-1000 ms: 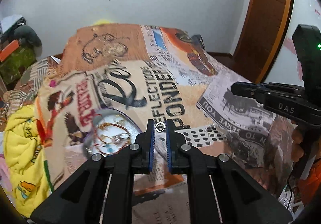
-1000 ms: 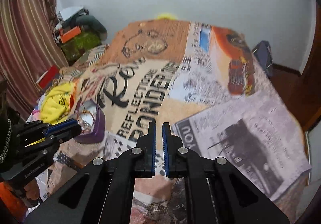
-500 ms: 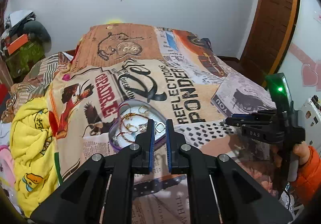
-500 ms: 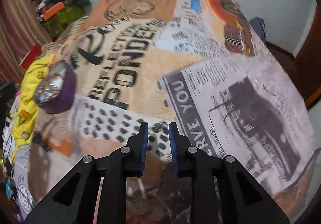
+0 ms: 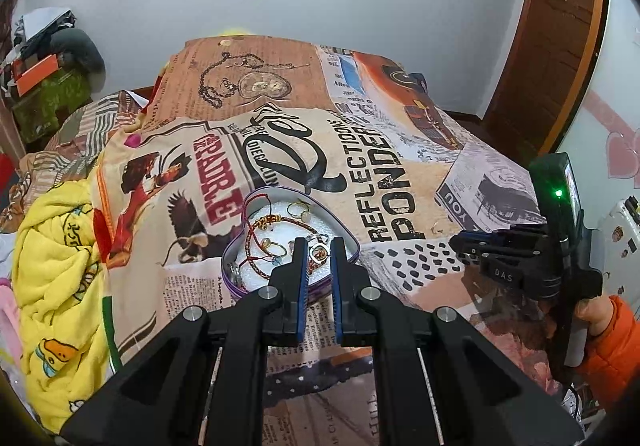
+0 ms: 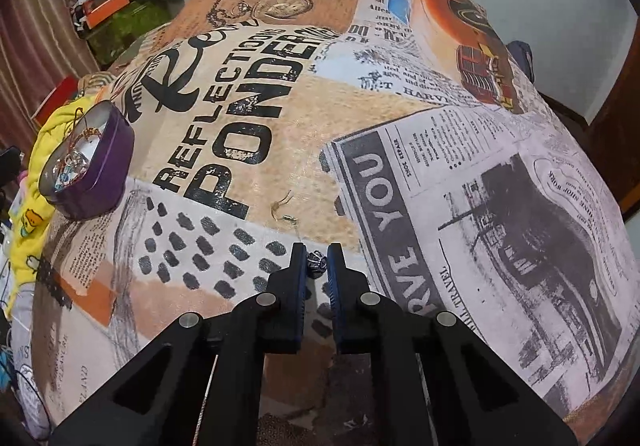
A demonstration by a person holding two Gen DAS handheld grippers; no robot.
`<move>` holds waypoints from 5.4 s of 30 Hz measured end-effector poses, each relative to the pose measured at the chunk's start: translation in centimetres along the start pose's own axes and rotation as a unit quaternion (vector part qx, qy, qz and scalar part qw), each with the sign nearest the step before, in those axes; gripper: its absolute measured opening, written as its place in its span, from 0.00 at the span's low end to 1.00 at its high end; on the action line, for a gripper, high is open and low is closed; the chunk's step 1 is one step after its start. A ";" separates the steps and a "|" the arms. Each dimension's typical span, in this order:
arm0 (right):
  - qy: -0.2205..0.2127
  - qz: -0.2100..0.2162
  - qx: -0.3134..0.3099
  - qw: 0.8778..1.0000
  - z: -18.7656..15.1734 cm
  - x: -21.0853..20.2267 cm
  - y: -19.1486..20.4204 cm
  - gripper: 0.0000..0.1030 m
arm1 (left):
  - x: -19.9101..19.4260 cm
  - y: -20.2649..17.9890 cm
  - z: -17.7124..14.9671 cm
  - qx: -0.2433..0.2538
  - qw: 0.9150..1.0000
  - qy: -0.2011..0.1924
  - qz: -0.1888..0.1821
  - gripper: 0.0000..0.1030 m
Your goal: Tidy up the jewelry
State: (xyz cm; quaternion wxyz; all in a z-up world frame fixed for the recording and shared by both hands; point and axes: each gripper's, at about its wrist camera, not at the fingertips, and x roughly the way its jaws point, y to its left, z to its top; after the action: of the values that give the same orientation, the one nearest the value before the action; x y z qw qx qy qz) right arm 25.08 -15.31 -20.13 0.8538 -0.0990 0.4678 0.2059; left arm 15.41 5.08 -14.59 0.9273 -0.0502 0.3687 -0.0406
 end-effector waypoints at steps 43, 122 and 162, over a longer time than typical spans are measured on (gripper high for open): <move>-0.066 0.136 -0.080 0.985 7.3 -2.3 12.8 0.09 | 2.3 4.5 0.0 -0.009 1.000 0.020 -0.016 0.08; -0.386 0.020 -0.003 0.922 -3.3 -30.0 12.6 1.00 | -26.7 -3.2 -0.7 0.004 0.950 -0.297 0.098 1.00; -0.367 0.022 -0.003 0.930 -3.9 -29.8 12.4 1.00 | -25.5 -2.7 -0.5 -0.006 0.956 -0.276 0.102 1.00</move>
State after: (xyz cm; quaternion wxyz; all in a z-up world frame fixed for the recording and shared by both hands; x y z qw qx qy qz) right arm 2.36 -13.31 3.10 0.9609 -0.0089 0.1236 0.2476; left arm -3.54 5.26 2.69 0.9918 -0.0271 0.1015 0.0722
